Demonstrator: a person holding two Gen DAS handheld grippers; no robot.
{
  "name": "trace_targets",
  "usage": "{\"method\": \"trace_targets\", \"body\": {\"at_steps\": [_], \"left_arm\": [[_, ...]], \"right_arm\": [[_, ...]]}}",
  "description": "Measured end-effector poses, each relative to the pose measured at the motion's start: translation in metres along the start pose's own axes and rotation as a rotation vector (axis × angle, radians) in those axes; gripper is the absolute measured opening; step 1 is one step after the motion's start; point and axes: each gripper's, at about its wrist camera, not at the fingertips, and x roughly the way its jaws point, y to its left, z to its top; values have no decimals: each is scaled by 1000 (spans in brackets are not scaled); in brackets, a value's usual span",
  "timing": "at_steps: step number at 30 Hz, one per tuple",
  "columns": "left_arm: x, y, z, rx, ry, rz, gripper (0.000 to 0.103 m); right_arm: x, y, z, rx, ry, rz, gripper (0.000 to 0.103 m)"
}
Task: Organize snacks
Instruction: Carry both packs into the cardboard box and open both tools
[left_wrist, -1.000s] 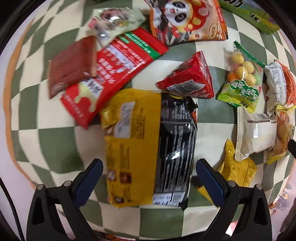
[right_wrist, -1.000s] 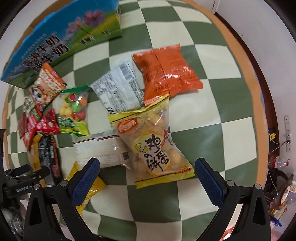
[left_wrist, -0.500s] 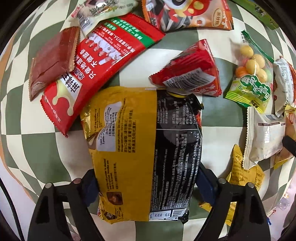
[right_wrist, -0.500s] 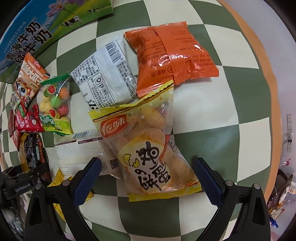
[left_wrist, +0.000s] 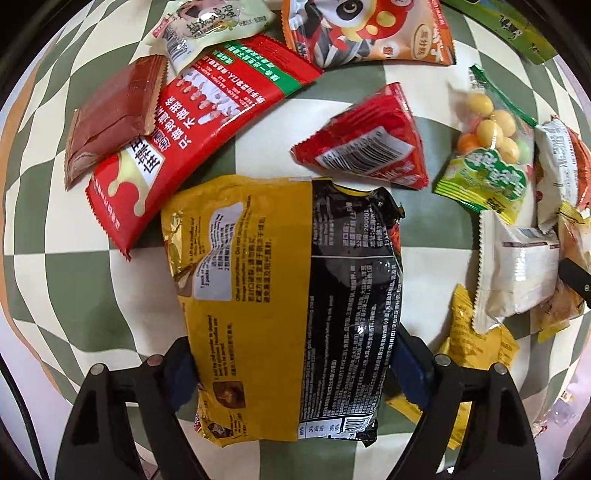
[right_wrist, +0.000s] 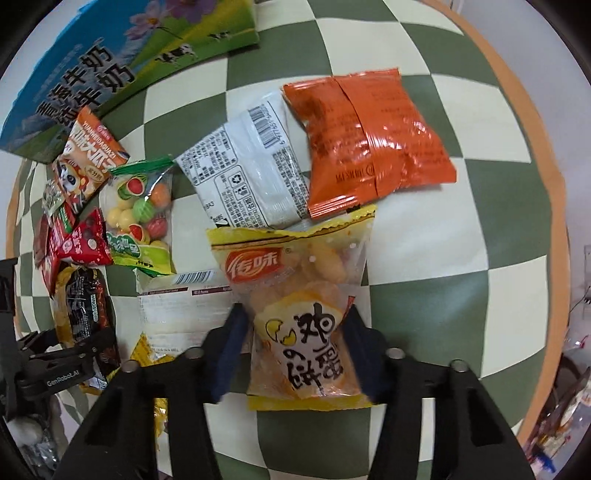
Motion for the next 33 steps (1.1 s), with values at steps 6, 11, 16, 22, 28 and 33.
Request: {"method": "trace_targets", "body": {"at_steps": [6,11,16,22,28,33], "left_arm": [[-15,-4,-19,-9,-23,5,86],[-36,0,-36,-41,-48,0,86],[-69,6,-52,-80,-87,-17,86],[-132,14,-62,-102,-198,-80,86],[-203,0,-32,-65,-318,-130,86],[-247,-6,18,-24,-372,-176,86]], "right_arm": [[-10,-13,-5,29,-3,40,40],[-25,-18,-14,22,-13,78,38],[-70,-10,-29,11,-44,132,36],[-119,2,-30,-31,-110,205,36],[-177,24,-9,-68,-183,288,36],[-220,62,34,-105,-250,338,36]]}}
